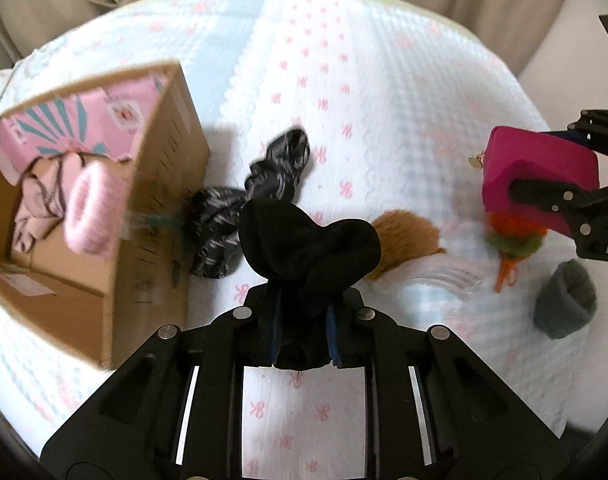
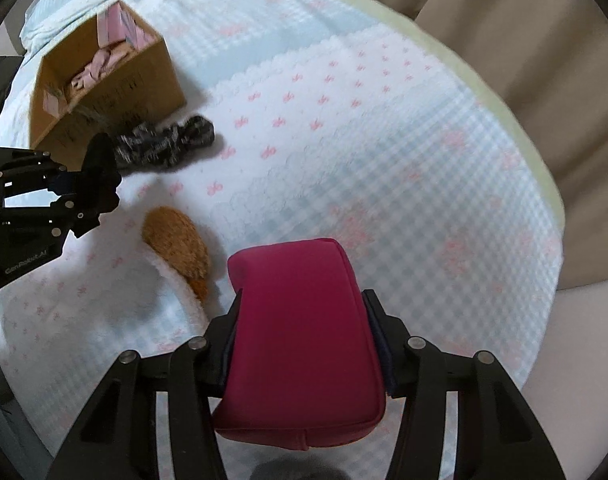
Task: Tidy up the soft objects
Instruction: 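Carry the black cloth and magenta pouch over the box and lower them in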
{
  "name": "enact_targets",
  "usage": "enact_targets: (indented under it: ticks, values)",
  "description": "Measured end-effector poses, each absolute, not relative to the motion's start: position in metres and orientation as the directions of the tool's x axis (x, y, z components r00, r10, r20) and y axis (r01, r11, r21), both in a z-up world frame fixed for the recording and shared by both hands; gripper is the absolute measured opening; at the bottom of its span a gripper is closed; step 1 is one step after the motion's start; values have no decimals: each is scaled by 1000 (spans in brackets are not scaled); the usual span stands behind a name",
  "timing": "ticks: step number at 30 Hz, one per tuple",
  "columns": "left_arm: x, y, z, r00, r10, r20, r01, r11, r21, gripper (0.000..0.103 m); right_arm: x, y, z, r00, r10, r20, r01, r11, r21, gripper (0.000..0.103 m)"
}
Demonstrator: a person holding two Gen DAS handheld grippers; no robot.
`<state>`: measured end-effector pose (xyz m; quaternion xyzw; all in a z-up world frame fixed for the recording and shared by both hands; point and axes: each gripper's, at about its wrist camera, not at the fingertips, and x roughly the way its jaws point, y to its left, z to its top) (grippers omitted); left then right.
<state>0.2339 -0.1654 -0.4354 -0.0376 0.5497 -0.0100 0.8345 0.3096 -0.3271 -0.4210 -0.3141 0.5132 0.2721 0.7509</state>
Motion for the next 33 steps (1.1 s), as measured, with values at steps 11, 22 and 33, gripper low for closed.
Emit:
enact_targets:
  ticks: [11,22,33]
  values:
    - [199,-159,-338,500,-79,-863,15,996,-83,15,267,-333,-327,445,138,-885,-631,750,-200,49]
    - [164,-127,-223,611,-65,-789,38,998,-53,15,222,-297,-229,559,213,-801,-556,813,-172,49]
    - [149,-41,-159,646,-99,-757,55,995,-83,15,187,-205,-173,627,235,-743,-443,892,-91,49]
